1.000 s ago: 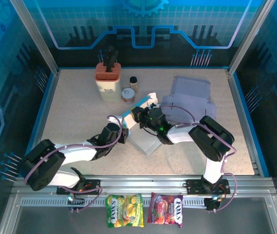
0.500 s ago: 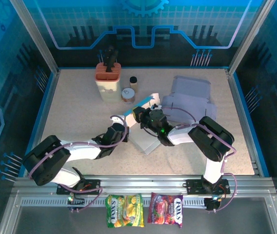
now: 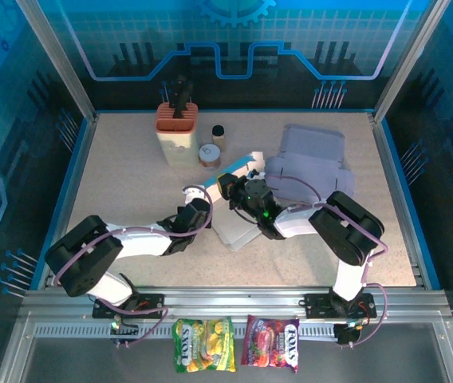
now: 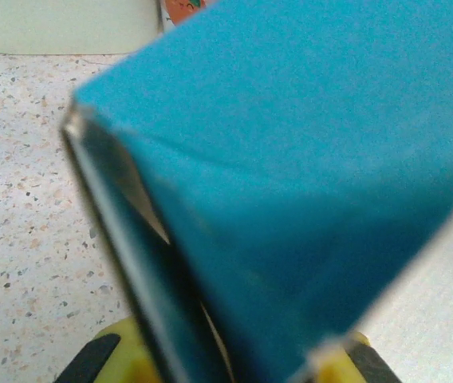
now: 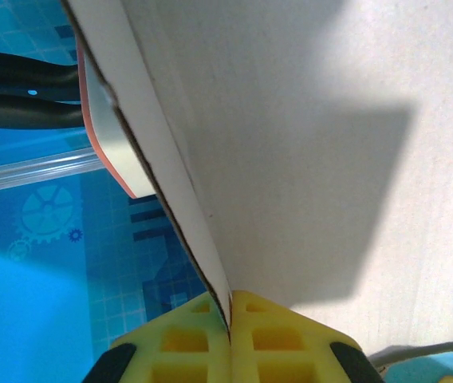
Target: Fold the paper box
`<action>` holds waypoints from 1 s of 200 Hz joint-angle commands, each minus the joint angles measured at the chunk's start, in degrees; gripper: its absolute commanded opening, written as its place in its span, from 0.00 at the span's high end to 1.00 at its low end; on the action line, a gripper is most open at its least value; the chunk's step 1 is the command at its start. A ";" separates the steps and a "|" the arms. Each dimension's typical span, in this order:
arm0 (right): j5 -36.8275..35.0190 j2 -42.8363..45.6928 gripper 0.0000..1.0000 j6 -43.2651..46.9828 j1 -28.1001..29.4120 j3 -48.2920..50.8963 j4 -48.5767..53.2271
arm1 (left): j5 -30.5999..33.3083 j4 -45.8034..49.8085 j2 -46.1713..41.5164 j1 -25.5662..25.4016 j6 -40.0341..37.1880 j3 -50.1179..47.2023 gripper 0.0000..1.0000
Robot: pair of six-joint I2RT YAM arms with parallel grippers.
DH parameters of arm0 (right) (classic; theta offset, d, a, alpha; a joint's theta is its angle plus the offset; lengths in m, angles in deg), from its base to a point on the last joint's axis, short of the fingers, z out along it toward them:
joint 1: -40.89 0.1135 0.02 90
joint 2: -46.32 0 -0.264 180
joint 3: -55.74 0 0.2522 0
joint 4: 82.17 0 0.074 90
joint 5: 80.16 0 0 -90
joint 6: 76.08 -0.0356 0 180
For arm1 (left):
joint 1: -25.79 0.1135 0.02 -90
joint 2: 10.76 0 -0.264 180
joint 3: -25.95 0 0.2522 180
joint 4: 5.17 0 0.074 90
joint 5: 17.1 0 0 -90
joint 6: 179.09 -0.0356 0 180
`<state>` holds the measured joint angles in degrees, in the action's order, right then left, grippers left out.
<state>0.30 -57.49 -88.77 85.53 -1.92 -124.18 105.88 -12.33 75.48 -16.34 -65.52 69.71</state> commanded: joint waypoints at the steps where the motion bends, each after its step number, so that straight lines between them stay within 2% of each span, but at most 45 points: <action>1: 5.67 0.75 1.00 -1.50 3.30 1.20 3.91 | -1.28 1.17 1.73 -0.54 -0.02 2.06 0.89; 37: 5.78 1.09 1.00 -1.46 3.26 1.09 4.52 | -0.13 1.59 1.73 -0.57 -0.78 2.17 0.75; 76: 5.85 1.70 1.00 -1.64 3.26 1.88 4.89 | 0.16 -0.03 1.65 0.06 -3.32 2.08 0.64; 89: 5.83 2.07 1.00 -1.64 3.25 2.21 5.12 | -0.06 -0.25 1.83 0.49 -3.70 2.38 0.63; 144: 5.40 2.56 1.00 -1.87 3.27 2.08 6.11 | -1.13 -0.57 2.41 1.26 -3.72 3.50 0.84; 171: 4.28 2.99 1.00 -3.24 3.70 1.82 7.10 | 1.23 5.41 2.31 1.13 -0.55 6.20 0.98; 200: 0.33 4.81 0.99 -5.72 4.75 1.45 10.36 | 3.70 12.33 1.51 1.05 6.24 9.00 1.00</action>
<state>-0.77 -54.69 -91.22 86.64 -0.98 -120.05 108.24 -3.96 77.16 -14.98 -64.97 74.49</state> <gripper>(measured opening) 0.063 0.067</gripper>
